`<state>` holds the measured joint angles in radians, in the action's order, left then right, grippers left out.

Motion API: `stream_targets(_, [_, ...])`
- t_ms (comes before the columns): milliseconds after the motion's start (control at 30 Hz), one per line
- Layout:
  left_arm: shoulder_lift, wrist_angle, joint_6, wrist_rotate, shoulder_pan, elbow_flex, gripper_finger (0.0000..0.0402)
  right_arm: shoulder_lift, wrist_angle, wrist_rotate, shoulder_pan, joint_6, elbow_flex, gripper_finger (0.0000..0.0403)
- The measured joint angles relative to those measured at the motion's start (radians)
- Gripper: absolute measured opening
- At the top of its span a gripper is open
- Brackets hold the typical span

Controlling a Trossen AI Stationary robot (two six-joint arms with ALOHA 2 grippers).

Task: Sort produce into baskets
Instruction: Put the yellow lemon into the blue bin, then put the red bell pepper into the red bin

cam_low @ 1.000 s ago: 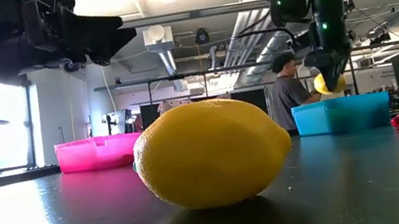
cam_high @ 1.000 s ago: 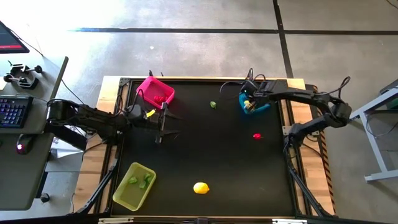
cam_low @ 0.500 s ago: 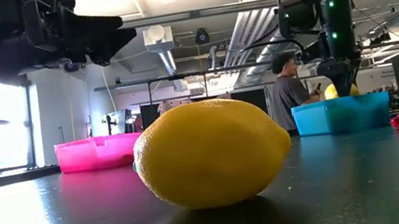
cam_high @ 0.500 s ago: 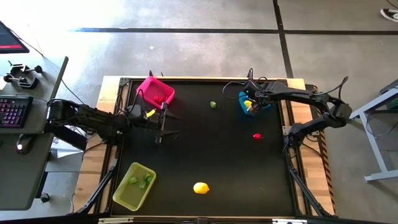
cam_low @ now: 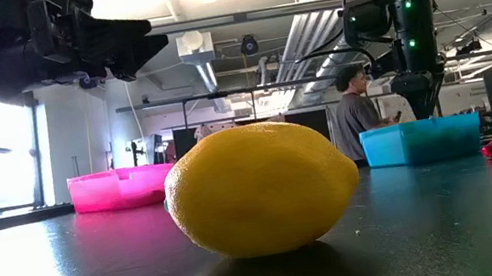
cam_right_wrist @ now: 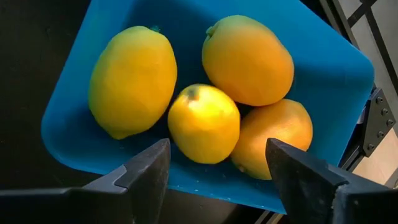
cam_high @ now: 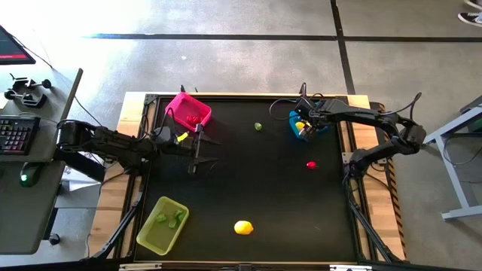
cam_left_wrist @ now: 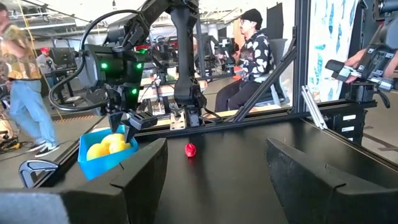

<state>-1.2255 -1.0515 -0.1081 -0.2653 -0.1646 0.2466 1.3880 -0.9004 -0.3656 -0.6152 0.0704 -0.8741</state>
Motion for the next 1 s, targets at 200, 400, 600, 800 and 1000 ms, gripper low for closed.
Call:
stream_targets(200, [0.000,0.000,0.000,0.000,0.000,0.000,0.0255,-0.001,-0.019,0.000,0.000,0.019,-0.039,0.0258])
stream_targets(400, [0.000,0.003,0.001,0.000,0.000,0.000,0.0255,-0.001,0.009,0.009,-0.007,0.063,-0.042,0.0205])
stream_targets(600, [0.000,0.039,0.003,0.011,0.000,0.000,0.0233,-0.002,0.076,0.048,-0.027,0.067,-0.004,0.0033])
stream_targets(800, [0.000,0.042,0.003,0.016,0.000,0.000,0.0172,-0.002,0.147,0.071,-0.035,0.061,0.042,0.0031])
stream_targets(1000, [0.000,0.075,-0.036,0.017,0.000,0.000,0.0069,-0.044,0.122,0.016,0.009,0.061,0.032,0.0004])
